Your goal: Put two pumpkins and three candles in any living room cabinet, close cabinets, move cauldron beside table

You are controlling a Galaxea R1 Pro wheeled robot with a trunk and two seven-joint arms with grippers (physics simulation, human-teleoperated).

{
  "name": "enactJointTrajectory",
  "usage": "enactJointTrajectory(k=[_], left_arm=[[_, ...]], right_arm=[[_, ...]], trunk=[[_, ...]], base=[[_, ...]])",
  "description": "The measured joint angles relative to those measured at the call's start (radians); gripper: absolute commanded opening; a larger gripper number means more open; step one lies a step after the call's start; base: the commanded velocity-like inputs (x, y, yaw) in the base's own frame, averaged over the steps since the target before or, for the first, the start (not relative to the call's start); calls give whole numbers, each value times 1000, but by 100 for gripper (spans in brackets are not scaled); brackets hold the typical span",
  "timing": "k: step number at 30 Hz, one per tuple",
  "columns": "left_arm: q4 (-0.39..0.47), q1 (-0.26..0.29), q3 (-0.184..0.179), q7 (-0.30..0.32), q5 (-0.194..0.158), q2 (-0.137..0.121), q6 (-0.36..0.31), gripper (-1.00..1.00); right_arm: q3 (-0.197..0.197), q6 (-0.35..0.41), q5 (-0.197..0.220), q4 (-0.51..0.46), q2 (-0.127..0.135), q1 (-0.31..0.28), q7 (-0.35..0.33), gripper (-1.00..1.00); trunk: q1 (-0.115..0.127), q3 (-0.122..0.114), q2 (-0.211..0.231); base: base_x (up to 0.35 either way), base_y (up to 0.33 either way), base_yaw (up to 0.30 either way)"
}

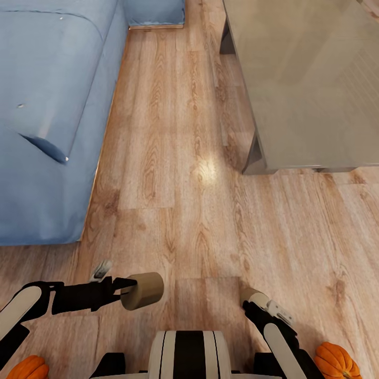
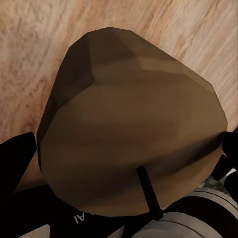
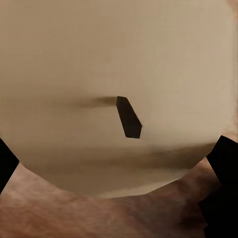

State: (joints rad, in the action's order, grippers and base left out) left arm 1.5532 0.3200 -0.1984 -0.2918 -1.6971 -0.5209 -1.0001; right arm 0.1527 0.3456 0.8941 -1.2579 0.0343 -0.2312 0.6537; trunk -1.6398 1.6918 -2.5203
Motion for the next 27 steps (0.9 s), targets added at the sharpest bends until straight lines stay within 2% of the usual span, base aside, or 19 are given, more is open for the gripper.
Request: enactJointTrajectory(k=[2,17,27], left_arm=[[0,0,0,0,0,0,0,-100],[-3,0,-1,0,-1,0,0,-100],[-7,0,-5,-2,-1,0,1,-100]], right_arm=[[0,0,0,0,0,0,0,-100],[0,8,11,1,0,0,-1,-100],[2,19,16,-16,-1,0,5,-100]], trunk=[[0,0,0],[7,-58,3],[11,-97,6]], base=[[0,0,0],[-1,0,0],[-101,10,0]])
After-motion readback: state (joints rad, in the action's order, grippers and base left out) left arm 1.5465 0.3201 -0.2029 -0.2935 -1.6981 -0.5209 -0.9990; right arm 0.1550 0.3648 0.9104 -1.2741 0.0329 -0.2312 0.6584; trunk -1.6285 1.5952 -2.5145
